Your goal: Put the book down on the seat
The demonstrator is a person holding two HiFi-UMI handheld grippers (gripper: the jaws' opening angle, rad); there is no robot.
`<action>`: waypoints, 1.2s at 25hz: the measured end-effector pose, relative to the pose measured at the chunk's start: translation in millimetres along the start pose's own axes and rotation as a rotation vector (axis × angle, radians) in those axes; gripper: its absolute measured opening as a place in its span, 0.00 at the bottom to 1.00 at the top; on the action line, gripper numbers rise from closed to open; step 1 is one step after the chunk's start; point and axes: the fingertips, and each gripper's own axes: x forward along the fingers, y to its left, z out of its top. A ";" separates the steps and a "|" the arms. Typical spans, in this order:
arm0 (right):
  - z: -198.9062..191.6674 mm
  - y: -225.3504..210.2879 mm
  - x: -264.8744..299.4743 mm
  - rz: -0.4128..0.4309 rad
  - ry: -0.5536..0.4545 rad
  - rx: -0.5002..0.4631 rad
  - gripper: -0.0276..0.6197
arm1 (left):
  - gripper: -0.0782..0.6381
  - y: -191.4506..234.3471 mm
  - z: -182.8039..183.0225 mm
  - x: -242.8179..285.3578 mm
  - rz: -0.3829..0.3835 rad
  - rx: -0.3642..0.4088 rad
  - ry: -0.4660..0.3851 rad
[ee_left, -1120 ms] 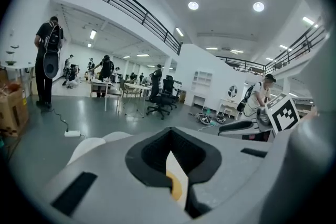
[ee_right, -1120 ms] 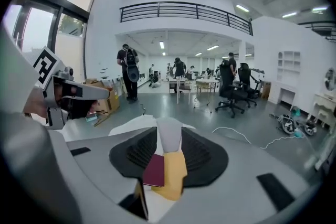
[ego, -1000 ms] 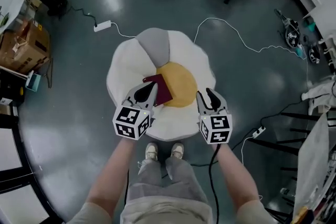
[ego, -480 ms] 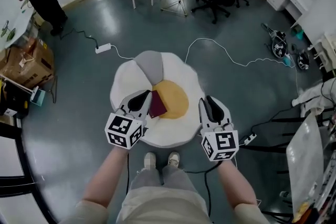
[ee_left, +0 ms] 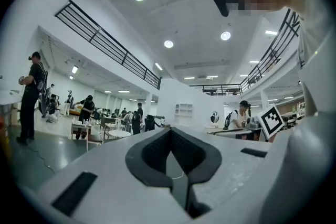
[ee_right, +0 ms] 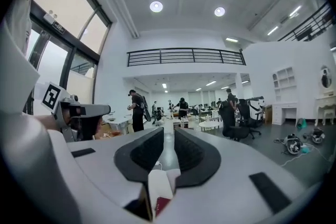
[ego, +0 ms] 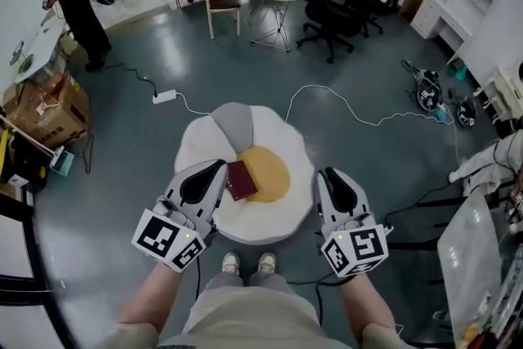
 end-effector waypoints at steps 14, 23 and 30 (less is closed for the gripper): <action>50.5 67.2 -33.6 0.151 -0.173 0.009 0.05 | 0.11 -40.3 19.5 -40.0 -0.061 0.078 -0.098; 46.6 80.0 -12.7 0.194 -0.141 -0.013 0.05 | 0.11 -38.8 20.3 -39.8 -0.069 0.019 -0.098; 52.9 83.2 -11.4 0.190 -0.138 -0.060 0.04 | 0.11 -31.8 22.6 -38.7 -0.045 0.055 -0.095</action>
